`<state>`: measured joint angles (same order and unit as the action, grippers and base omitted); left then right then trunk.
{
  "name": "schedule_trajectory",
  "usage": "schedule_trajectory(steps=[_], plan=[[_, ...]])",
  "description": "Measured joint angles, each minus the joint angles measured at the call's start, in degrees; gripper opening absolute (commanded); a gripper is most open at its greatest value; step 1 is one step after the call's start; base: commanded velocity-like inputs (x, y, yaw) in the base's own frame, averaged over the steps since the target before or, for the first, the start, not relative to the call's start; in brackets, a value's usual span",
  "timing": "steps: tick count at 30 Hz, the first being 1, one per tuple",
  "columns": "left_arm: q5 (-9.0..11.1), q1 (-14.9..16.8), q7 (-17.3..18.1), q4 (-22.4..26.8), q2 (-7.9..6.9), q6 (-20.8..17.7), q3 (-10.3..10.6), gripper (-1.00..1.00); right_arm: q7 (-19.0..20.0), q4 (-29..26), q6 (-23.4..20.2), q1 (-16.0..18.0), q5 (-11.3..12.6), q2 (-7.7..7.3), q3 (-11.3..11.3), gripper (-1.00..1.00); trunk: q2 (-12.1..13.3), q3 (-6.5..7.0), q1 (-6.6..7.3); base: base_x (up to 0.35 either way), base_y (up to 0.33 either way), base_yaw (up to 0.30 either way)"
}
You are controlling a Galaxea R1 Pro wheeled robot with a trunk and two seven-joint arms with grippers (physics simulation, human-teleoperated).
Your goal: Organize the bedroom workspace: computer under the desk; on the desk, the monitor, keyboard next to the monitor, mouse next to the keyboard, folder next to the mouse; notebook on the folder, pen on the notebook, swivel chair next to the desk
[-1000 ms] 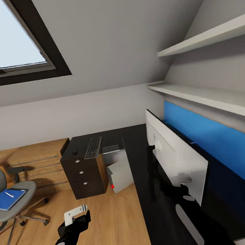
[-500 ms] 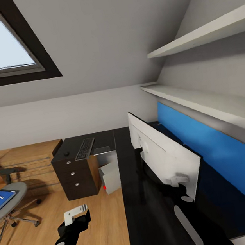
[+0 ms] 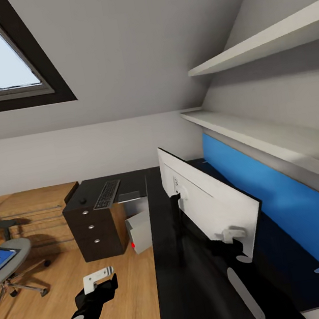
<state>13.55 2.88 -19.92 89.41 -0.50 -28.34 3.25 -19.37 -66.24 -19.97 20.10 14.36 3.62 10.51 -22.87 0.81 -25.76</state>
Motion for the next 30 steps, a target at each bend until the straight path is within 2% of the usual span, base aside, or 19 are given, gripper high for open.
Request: schedule_trajectory(steps=[3, 9, 15, 19, 22, 25, 26, 27, 29, 30], plan=[[0.01, 0.00, 0.01, 0.00, -0.04, 0.05, -0.07, 1.00, -0.03, 0.07, 0.18, 0.00, -0.06, -0.31, 0.00, 1.00, -0.01, 0.00, 0.02, 0.177, -0.001, 0.000], [0.00, 0.00, 0.05, 0.02, -0.25, 0.14, -0.42, 1.00, -0.27, 1.80, 3.80, 0.00, -0.03, -1.17, -0.21, 1.00, 0.00, 0.00, 0.01, 0.184, 0.000, 0.000], [0.03, 0.00, 0.09, 0.74, -0.30, 0.11, -1.00, 1.00, -0.40, 3.55, 5.19, 0.00, 0.18, -3.85, -0.47, 1.00, 0.00, 0.00, 0.00, 0.026, 0.000, 0.000], [0.12, 0.00, 0.09, 1.19, -0.33, 0.13, -3.19, 1.00, -0.33, 4.47, 7.02, 0.07, 0.10, -4.89, -0.75, 1.00, 0.00, 0.00, 0.00, 0.004, 0.000, 0.000], [0.15, 0.00, 0.13, 1.33, -0.33, 0.13, -3.94, 1.00, -0.33, 5.88, 8.01, 0.19, 0.14, -5.52, -1.12, 1.00, 0.00, 0.00, 0.00, 0.001, 0.000, 0.000], [0.17, 0.00, 0.16, 2.12, -0.35, 0.09, -4.54, 1.00, -0.34, 10.93, 10.91, 0.82, 0.21, -7.34, -1.57, 1.00, 0.00, 0.00, 0.00, 0.000, 0.000, 0.000], [0.17, 0.00, 0.16, 2.27, -0.35, 0.07, -4.57, 1.00, -0.34, 12.61, 11.64, 1.40, 0.22, -7.74, -1.63, 1.00, 0.00, 0.00, 0.00, 0.000, 0.000, 0.000], [0.17, 0.00, 0.17, 2.50, -0.33, 0.05, -4.61, 1.00, -0.24, 20.92, 15.76, 6.24, 0.30, -8.46, -1.71, 1.00, 0.01, 0.01, -0.01, 0.000, 0.000, 0.000], [0.17, 0.00, 0.17, 2.59, -0.34, 0.04, -4.63, 1.00, -0.23, 26.85, 17.64, 10.64, 0.16, -8.73, -1.87, 1.00, 0.00, 0.01, 0.00, 0.000, 0.000, 0.000], [0.17, 0.00, 0.17, 2.80, -0.35, 0.04, -4.69, 1.00, -0.23, 34.10, 18.82, 16.44, 0.17, -9.39, -1.97, 1.00, 0.03, 0.01, -0.01, 0.000, 0.000, 0.000]])
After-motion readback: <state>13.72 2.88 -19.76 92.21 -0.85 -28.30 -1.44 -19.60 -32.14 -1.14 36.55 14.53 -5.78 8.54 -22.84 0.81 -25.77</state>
